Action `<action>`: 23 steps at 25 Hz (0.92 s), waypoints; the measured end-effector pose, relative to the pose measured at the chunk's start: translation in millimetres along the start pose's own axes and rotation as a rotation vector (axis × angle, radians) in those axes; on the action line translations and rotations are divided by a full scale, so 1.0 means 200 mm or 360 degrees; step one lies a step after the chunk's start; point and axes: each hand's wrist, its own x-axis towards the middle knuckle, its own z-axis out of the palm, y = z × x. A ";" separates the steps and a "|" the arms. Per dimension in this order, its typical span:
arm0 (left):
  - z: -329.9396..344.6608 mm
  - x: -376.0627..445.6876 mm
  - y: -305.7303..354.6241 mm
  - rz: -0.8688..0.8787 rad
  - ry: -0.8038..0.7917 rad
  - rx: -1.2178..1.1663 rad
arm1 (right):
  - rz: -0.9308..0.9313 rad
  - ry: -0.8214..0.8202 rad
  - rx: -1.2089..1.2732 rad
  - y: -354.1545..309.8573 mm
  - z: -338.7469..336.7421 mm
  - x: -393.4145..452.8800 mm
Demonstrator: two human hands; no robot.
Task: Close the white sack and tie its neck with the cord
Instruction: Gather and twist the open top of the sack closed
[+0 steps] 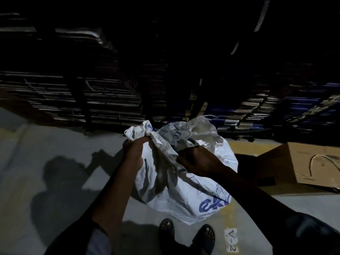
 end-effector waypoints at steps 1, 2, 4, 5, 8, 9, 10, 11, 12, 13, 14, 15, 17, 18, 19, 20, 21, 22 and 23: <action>-0.01 0.00 0.00 -0.0008 -0.0006 -0.0014 | 0.0026 -0.0009 0.0046 -0.03 0.00 -0.01; -0.02 0.00 0.00 -0.0012 -0.0002 -0.0033 | 0.0059 -0.0030 0.0095 -0.05 -0.01 -0.01; -0.04 0.01 0.01 -0.0027 0.0014 -0.0026 | 0.0162 -0.0109 0.0143 -0.07 0.00 -0.02; -0.06 0.02 0.01 -0.0042 0.0009 -0.0025 | 0.0204 -0.0128 0.0117 -0.07 0.01 0.00; -0.09 0.04 -0.01 -0.0070 -0.0088 -0.0030 | 0.0338 -0.0076 0.0038 -0.02 0.08 0.08; -0.11 0.04 -0.02 -0.0078 -0.0158 -0.0024 | 0.0397 -0.0029 0.0069 -0.01 0.10 0.12; -0.12 0.04 -0.02 -0.0097 -0.0216 -0.0003 | 0.0473 0.0024 0.0118 0.01 0.11 0.15; -0.13 0.03 -0.02 -0.0120 -0.0246 0.0027 | 0.0539 0.0079 0.0158 0.02 0.12 0.18; -0.14 0.04 -0.02 -0.0120 -0.0280 0.0066 | 0.0583 0.0149 0.0194 0.02 0.11 0.21; -0.15 0.04 -0.01 -0.0107 -0.0292 0.0064 | 0.0609 0.0230 0.0228 0.02 0.08 0.23; -0.17 0.07 -0.01 -0.0056 -0.0304 0.0089 | 0.0619 0.0305 0.0258 0.02 0.04 0.25; -0.19 0.09 -0.02 0.0006 -0.0306 0.0104 | 0.0625 0.0347 0.0273 0.03 0.00 0.26; -0.19 0.10 -0.04 0.0087 -0.0345 0.0149 | 0.0627 0.0298 0.0290 0.00 -0.08 0.27; -0.17 0.09 -0.05 0.0094 -0.0363 0.0181 | 0.0604 0.0223 0.0308 -0.02 -0.10 0.28; -0.15 0.09 -0.08 0.0112 -0.0375 0.0231 | 0.0561 0.0146 0.0330 -0.04 -0.10 0.28; -0.12 0.09 -0.11 0.0157 -0.0422 0.0276 | 0.0519 0.0088 0.0352 -0.07 -0.09 0.28; -0.09 0.10 -0.14 0.0199 -0.0488 0.0298 | 0.0490 0.0069 0.0374 -0.09 -0.08 0.28; -0.07 0.09 -0.16 0.0230 -0.0550 0.0314 | 0.0496 0.0077 0.0408 -0.10 -0.07 0.29; -0.05 0.09 -0.18 0.0245 -0.0596 0.0349 | 0.0530 0.0101 0.0461 -0.10 -0.07 0.30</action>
